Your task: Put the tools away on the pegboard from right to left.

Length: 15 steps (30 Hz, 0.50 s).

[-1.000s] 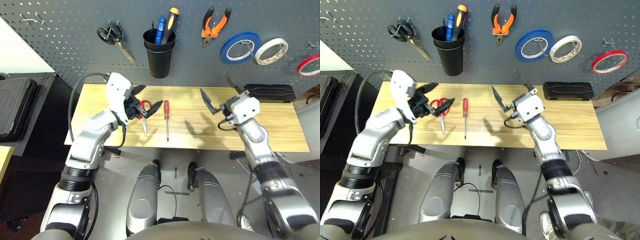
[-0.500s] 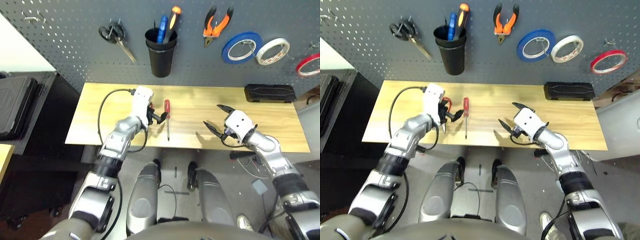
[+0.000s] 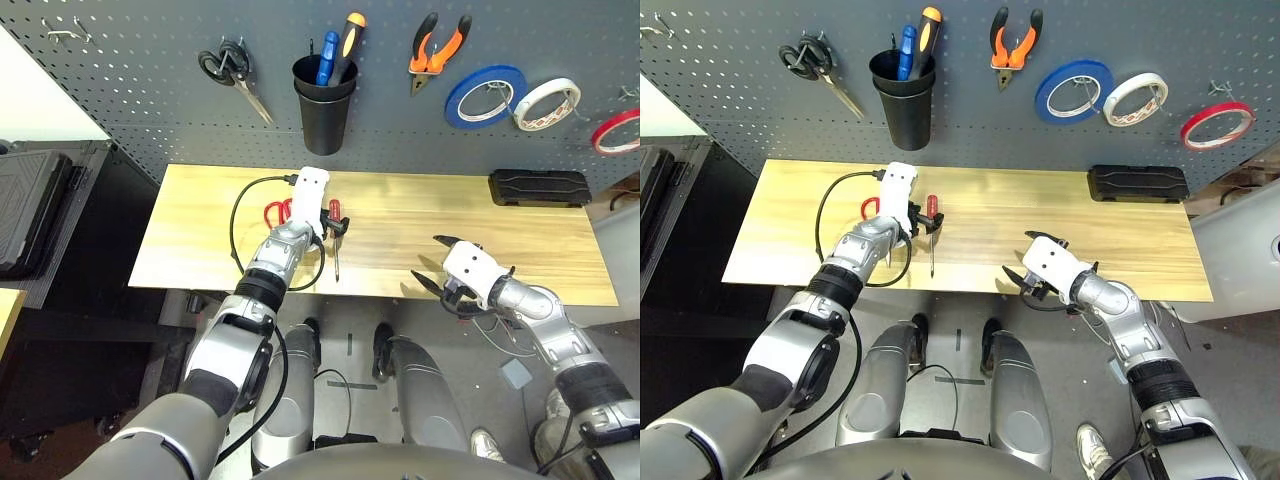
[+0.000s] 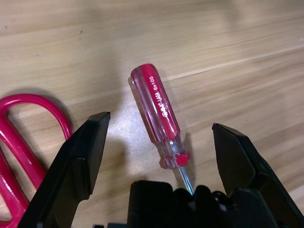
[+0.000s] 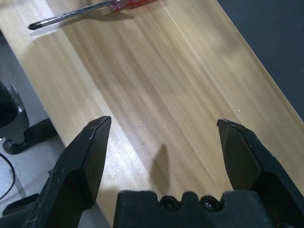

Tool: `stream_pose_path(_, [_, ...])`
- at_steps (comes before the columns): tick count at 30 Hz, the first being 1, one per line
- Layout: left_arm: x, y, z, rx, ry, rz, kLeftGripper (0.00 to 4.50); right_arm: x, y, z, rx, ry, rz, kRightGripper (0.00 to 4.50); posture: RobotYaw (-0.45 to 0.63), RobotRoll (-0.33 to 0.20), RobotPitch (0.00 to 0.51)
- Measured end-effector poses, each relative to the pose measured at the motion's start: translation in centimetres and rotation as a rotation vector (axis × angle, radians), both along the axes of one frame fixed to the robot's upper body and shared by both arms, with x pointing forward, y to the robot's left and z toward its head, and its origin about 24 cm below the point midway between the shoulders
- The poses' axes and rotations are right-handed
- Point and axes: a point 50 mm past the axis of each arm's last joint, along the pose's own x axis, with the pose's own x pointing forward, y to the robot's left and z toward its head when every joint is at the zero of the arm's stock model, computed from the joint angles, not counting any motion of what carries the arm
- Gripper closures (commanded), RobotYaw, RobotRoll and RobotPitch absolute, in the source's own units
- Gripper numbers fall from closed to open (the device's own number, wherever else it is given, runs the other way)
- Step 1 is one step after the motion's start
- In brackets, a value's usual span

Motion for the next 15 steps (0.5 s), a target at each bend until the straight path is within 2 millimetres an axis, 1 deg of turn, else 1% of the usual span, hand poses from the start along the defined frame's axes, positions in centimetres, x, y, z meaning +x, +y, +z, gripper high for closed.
stream_pose_path(4, [-0.1, -0.6, -0.8, 0.001, 0.025, -0.004, 0.0, -0.1, 0.0, 0.4, -0.003, -0.008, -0.003, 0.02, 0.11, 0.0, 0.316])
stream_pose_path(7, [-0.2, -0.6, -1.2, 0.02, 0.038, 0.005, 0.0, 0.0, 0.2, 0.9, -0.004, -0.024, 0.0, 0.02, 0.09, 0.0, 0.313])
stream_pose_path(8, [-0.2, -0.6, -1.3, 0.025, 0.044, 0.008, 0.18, 0.0, 0.2, 1.0, -0.003, -0.028, -0.003, 0.0, 0.09, 0.0, 0.313])
stream_pose_path(10, [-0.3, -0.3, -1.8, 0.039, 0.066, 0.024, 0.7, 0.1, 0.1, 1.5, 0.001, -0.044, -0.01, 0.0, 0.09, 0.0, 0.313])
stream_pose_path(11, [-0.4, -0.3, -1.9, 0.04, 0.068, 0.028, 1.1, 0.1, 0.0, 1.7, 0.002, -0.048, -0.014, 0.0, 0.08, 0.0, 0.307])
stream_pose_path(13, [-0.3, -0.2, -1.9, 0.044, 0.07, 0.037, 1.84, 0.1, -0.2, 2.0, 0.002, -0.055, -0.022, 0.0, 0.07, 0.0, 0.305])
stream_pose_path(14, [-0.3, -0.2, -1.9, 0.044, 0.07, 0.042, 2.3, 0.1, -0.2, 2.1, 0.001, -0.058, -0.022, 0.0, 0.07, 0.0, 0.302])
stream_pose_path(15, [-0.3, -0.1, -2.0, 0.045, 0.069, 0.047, 2.58, 0.1, -0.2, 2.2, 0.001, -0.06, -0.022, 0.0, 0.08, 0.0, 0.3])
